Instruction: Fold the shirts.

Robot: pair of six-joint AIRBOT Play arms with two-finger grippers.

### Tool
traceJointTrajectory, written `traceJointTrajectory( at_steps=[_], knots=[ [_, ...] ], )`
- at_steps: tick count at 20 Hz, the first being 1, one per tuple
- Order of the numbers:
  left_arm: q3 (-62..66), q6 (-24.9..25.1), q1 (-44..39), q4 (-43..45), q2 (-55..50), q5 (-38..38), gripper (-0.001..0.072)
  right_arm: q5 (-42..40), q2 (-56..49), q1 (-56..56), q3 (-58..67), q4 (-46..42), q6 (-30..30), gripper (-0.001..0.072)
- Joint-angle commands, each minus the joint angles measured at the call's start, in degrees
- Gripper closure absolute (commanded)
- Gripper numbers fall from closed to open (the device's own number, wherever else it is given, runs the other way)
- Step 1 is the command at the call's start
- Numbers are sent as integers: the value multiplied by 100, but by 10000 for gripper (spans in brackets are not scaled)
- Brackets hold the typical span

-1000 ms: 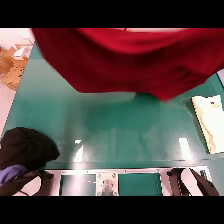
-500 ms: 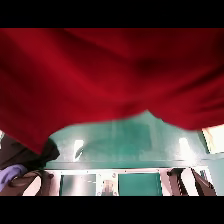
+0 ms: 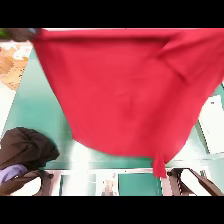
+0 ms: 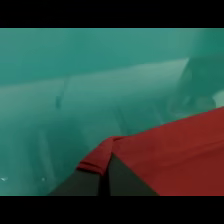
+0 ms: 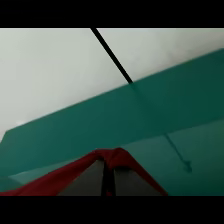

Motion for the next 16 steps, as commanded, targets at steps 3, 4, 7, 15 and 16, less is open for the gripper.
traceJointTrajectory(
  at_steps=[3, 4, 7, 15, 16],
  knots=[
    [-398, 195, -509, -269, -2011, 1274, 688, -1043, -2387, 916, -179, 103, -697, 688],
    [-369, 195, -509, -365, -2238, 1530, 688, -1034, -2822, 942, 76, 101, -695, 688],
    [-358, 199, -507, -575, -2566, 2227, 688, -846, -3891, 933, 953, 96, -691, 687],
    [-380, 326, -507, 94, -2837, 1611, 688, 50, -4413, 699, 1456, -1268, -363, 689],
    [-378, 328, -507, 103, -2929, 1456, 687, 249, -4411, 638, 1366, -1499, -358, 688]
  ],
)
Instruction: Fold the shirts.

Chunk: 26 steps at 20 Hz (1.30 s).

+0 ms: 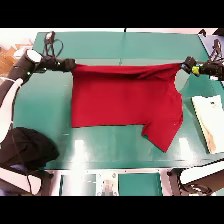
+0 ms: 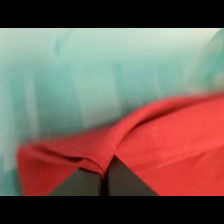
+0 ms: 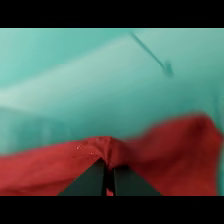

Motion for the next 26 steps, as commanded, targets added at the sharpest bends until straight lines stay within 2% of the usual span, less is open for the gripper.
traceJointTrajectory(
  at_steps=[1, 6, 12, 13, 14, 15, 18, 19, 20, 21, 24, 26],
  knots=[
    [-2, 11, -2, 269, -267, -546, 688, 643, -87, -168, -153, -933, 201, 689],
    [-181, -120, -2, 271, -627, -1108, 688, 595, -92, -245, -909, -1226, 195, 689],
    [-243, -428, 0, 229, -820, -1390, 687, 605, -90, -205, -977, -1220, 199, 686],
    [-210, -494, 0, 232, -815, -1604, 644, 726, -90, -210, -933, -1222, 201, 582],
    [-149, -586, 24, 232, -807, -1858, 364, 920, -85, -234, -839, -1224, 201, 438],
    [-4, -732, 55, 258, -807, -2194, 139, 1237, -74, -299, -682, -1237, 308, 394],
    [601, -1202, 334, 280, -802, -3580, 147, 2146, 129, -638, -363, -1652, 1091, 386],
    [772, -1364, 476, 280, -796, -4131, 282, 2422, 240, -776, -369, -1808, 1303, 394],
    [822, -1447, 616, 280, -750, -4590, 519, 2721, 363, -909, -431, -1943, 1436, 531],
    [815, -1438, 710, 319, -691, -4900, 689, 2933, 525, -1025, -610, -2081, 1537, 687],
    [424, -1600, 715, 1014, -188, -5066, 689, 3080, 1314, -1248, -1718, -2249, 1576, 688],
    [-505, -1606, 557, 1305, 595, -4629, 689, 2935, 2068, -1425, -2649, -2275, 1580, 688]
  ],
)
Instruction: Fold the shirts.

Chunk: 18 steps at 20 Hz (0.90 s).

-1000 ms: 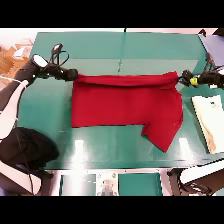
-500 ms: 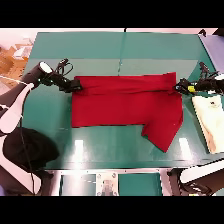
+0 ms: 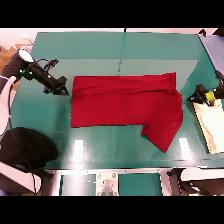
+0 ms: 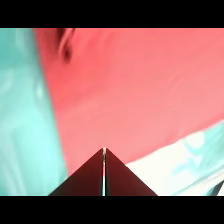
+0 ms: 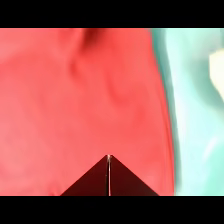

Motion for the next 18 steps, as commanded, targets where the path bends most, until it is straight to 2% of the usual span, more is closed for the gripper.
traceJointTrajectory(
  at_steps=[1, 4, 5, 6, 7, 8, 10, 13, 14, 15, 18],
  knots=[
    [-1340, -155, -151, 494, 1185, 326, 689, 28, 1213, -341, -1456, -184, 208, 688],
    [-3462, -348, -479, 490, 2822, 1836, 687, -605, 2498, -621, -2889, -184, 518, 688],
    [-4092, -560, -573, 457, 3287, 2269, 636, -835, 2855, -691, -3289, -175, 570, 686],
    [-4618, -741, -664, 334, 3646, 2667, 223, -968, 3088, -721, -3580, -160, 570, 637],
    [-5025, -992, -758, 177, 3862, 3062, -9, -1067, 3235, -721, -3810, -160, 601, 501],
    [-5375, -1060, -885, 24, 3960, 3445, 38, -1091, 3265, -721, -3952, -160, 673, 409],
    [-5825, -1141, -1204, -413, 3893, 4111, 38, -1176, 3248, -719, -4151, -129, 673, 394],
    [-6304, -1274, -1816, -1086, 3888, 5630, 40, -1517, 3246, -719, -4330, 90, 671, 395],
    [-6406, -1526, -1991, -1141, 3886, 6054, 43, -1626, 3246, -719, -4389, 122, 671, 395],
    [-6446, -1779, -2109, -1139, 3816, 6295, 116, -1735, 3244, -719, -4439, 122, 671, 395],
    [-6441, -1961, -2337, -1462, 3366, 6301, 118, -1965, 3224, -717, -4575, 188, 671, 384]
  ],
)
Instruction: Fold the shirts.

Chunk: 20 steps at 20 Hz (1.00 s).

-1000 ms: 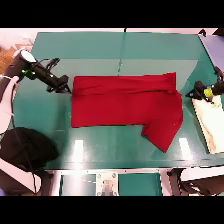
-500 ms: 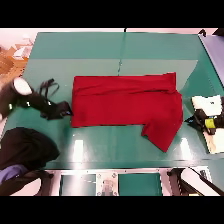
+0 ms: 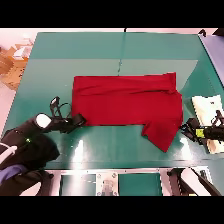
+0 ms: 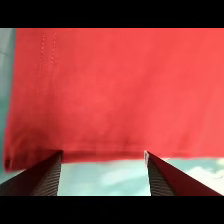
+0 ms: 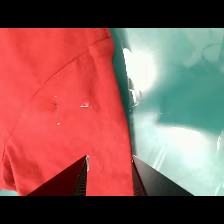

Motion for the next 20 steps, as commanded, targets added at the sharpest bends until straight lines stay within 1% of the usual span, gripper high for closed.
traceJointTrajectory(
  at_steps=[1, 4, 5, 6, 7, 9, 11, 12, 13, 15, 19, 20],
  knots=[
    [-168, -332, -339, -459, -387, 667, 119, -374, -13, -2, -162, 98, 15, 385],
    [-133, -334, -352, -553, -511, 1215, 122, -518, -109, 4, -162, 208, 15, 384],
    [-129, -330, -352, -551, -511, 1338, 334, -518, -149, 2, -162, 229, 15, 384],
    [-129, -308, -352, -544, -511, 1423, 641, -518, -199, 4, -164, 229, 15, 384],
    [-129, -284, -352, -525, -511, 1464, 688, -518, -245, 2, -164, 227, 15, 385],
    [-129, -282, -352, -455, -505, 1493, 688, -461, -321, 2, -162, 225, 13, 383],
    [-101, -282, -221, -363, -494, 1340, 688, -282, -339, 2, -162, 133, 15, 220],
    [-39, -254, -57, -240, -494, 1123, 688, -212, -339, 2, -162, 68, 17, 218],
    [35, -111, 122, -157, -494, 898, 688, -153, -341, 2, -164, 72, 17, 218],
    [153, 306, 435, -155, -496, 516, 688, -118, -350, 4, -243, 138, 44, 230],
    [168, 619, 522, -166, -496, 431, 687, -216, -361, 4, -820, 699, -162, 238],
    [170, 616, 522, -168, -496, 426, 687, -299, -361, 4, -929, 750, -210, 238]
  ],
)
